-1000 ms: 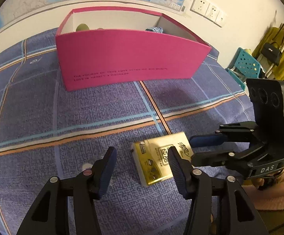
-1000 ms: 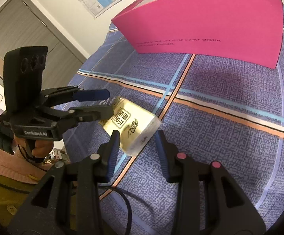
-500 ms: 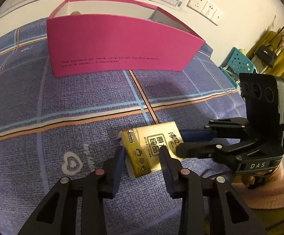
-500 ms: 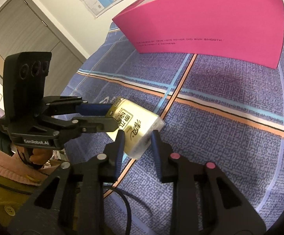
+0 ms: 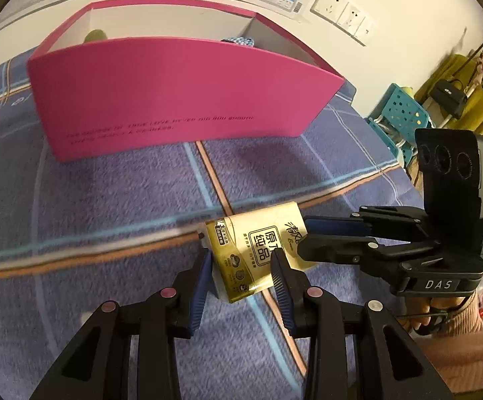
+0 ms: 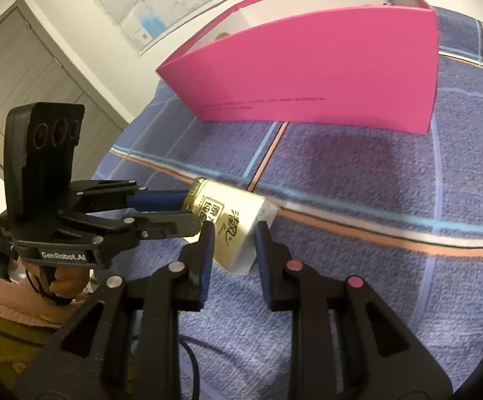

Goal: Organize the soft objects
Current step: 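Close both grippers on the yellow tissue pack, then lift the yellow pack with both grippers over the pink box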

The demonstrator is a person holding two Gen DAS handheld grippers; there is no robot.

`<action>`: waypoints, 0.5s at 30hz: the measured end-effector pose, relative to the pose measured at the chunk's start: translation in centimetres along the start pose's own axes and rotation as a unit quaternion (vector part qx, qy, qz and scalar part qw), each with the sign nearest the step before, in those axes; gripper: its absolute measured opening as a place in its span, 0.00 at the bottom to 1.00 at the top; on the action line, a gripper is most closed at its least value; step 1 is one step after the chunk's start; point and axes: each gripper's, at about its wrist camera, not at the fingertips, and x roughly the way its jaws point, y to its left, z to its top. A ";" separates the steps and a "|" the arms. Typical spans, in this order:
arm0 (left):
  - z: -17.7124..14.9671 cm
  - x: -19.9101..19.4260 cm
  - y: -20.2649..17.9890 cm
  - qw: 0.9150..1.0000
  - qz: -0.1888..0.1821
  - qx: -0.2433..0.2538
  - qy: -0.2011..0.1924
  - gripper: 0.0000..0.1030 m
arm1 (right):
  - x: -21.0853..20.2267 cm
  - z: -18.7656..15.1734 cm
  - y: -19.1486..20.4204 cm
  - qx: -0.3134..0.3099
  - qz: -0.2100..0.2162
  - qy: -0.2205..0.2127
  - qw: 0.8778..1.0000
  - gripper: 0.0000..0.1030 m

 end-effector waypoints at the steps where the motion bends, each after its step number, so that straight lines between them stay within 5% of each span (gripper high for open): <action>1: 0.2 0.2 0.0 1.000 0.001 0.000 0.000 0.35 | 0.1 0.2 -0.2 0.003 -0.001 -0.001 1.000 0.27; 15: -0.2 -0.1 -0.1 1.000 0.005 0.007 0.002 0.30 | 0.3 -0.4 -0.9 0.020 0.006 -0.003 1.000 0.28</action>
